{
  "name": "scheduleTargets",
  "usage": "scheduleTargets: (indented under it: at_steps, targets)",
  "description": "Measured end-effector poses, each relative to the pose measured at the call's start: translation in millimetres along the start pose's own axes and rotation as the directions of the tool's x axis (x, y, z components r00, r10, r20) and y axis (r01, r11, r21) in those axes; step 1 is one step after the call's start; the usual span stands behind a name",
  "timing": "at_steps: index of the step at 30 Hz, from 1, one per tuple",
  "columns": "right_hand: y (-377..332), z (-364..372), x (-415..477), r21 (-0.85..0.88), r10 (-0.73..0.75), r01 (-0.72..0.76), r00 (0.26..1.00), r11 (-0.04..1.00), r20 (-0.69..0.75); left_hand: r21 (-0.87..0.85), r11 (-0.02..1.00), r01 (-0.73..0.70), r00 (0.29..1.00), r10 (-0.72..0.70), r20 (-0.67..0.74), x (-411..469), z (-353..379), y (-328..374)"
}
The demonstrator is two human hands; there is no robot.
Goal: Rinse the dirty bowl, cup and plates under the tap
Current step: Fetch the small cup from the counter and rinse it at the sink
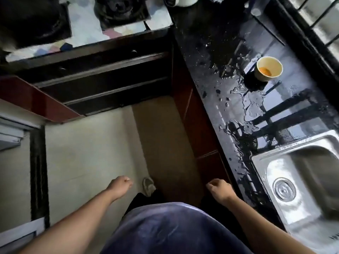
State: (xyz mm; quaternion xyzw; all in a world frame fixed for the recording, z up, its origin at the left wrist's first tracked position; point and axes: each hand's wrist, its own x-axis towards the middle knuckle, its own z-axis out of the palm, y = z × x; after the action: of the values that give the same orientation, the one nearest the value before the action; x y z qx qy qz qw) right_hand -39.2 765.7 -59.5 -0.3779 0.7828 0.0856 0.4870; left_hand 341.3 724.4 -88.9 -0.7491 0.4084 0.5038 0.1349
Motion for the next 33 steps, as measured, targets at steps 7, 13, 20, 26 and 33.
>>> scheduleTargets:
  at_steps: [7, 13, 20, 26, 33]
  targets:
    - [-69, -7, 28, -0.008, 0.209, -0.209, 0.978, 0.978, -0.017, -0.166, 0.961, -0.223, 0.965, 0.242, 0.105, 57, -67, 115]
    - [-187, -33, 105, 0.003, 0.142, -0.142, 0.99, 0.99, 0.026, -0.104, 0.961, -0.255, 0.946, 0.271, 0.179, 117, -128, 168]
    - [-378, -92, 206, -0.063, -0.155, 0.166, 0.977, 0.984, 0.149, 0.057, 0.996, -0.071, 0.997, 0.071, -0.009, 196, -271, 193]
    - [-460, -180, 225, 0.209, -0.217, 0.201, 0.975, 0.957, 0.055, 0.23, 0.934, -0.272, 0.958, 0.286, -0.029, 230, -337, 331]
    - [-410, -264, 235, 0.628, 0.045, 0.069, 0.985, 0.775, -0.164, 0.33, 0.305, -0.893, 0.415, 0.843, 0.344, 232, -272, 572]
